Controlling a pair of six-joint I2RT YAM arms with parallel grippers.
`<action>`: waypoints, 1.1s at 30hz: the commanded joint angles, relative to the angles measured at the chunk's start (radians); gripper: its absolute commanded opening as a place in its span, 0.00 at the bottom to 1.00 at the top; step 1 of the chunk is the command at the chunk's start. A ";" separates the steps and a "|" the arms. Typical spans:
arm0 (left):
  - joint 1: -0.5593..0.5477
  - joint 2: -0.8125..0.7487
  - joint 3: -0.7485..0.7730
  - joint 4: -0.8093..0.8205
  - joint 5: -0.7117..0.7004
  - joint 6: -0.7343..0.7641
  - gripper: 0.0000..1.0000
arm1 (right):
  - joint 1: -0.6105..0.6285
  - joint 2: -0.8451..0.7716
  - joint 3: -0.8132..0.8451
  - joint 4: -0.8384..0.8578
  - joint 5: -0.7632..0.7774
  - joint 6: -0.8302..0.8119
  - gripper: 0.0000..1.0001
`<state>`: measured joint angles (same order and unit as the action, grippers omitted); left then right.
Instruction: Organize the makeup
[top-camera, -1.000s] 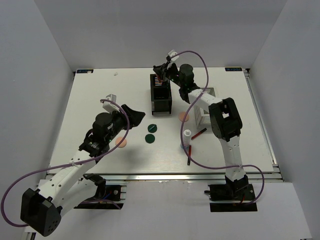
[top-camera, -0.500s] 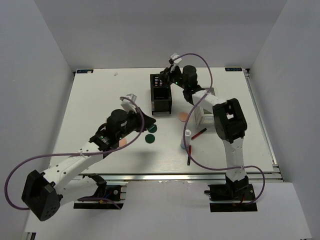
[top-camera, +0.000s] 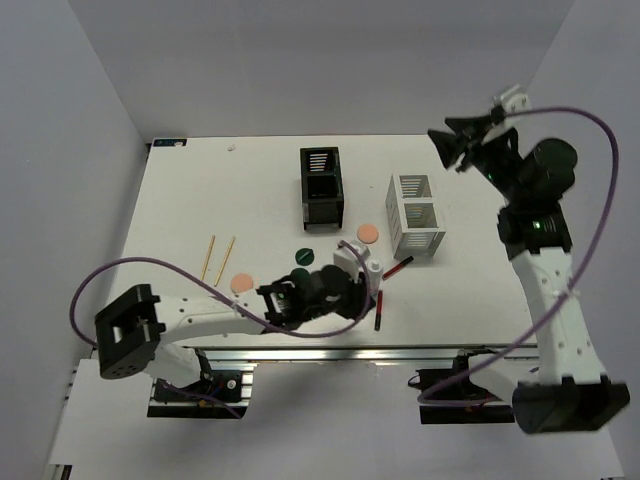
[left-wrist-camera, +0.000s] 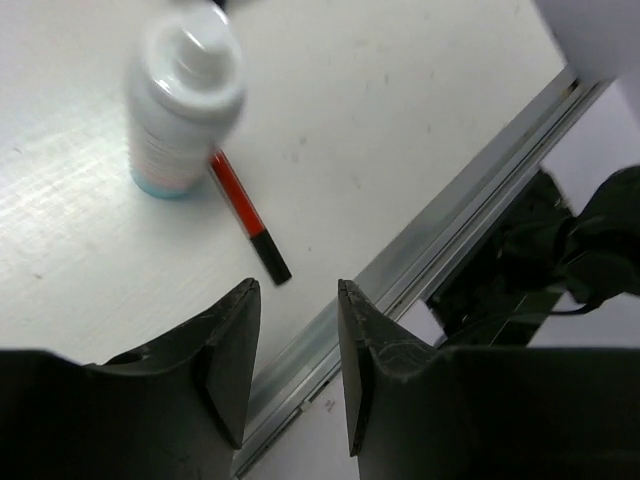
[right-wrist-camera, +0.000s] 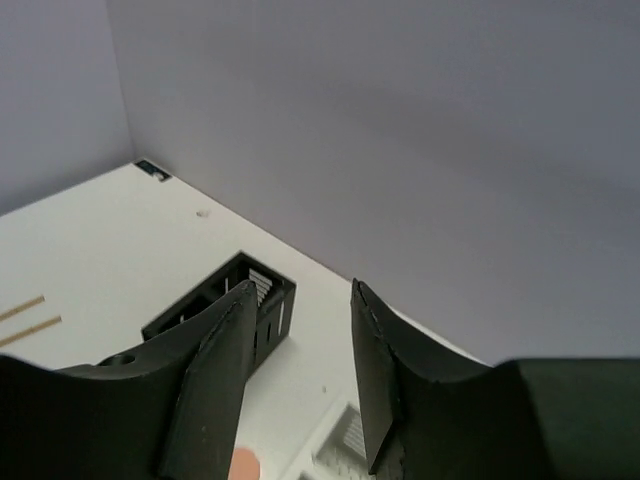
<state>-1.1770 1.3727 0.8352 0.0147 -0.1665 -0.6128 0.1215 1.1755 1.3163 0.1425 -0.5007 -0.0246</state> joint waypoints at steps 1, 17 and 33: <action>-0.097 0.064 0.061 -0.057 -0.166 0.009 0.47 | -0.045 -0.133 -0.139 -0.288 -0.027 -0.081 0.49; -0.263 0.535 0.324 -0.114 -0.508 -0.041 0.52 | -0.083 -0.502 -0.270 -0.593 0.077 -0.144 0.49; -0.262 0.733 0.493 -0.266 -0.501 -0.071 0.43 | -0.082 -0.530 -0.279 -0.574 0.111 -0.106 0.48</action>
<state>-1.4357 2.0892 1.3258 -0.1745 -0.6880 -0.6857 0.0452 0.6540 1.0241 -0.4507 -0.4080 -0.1410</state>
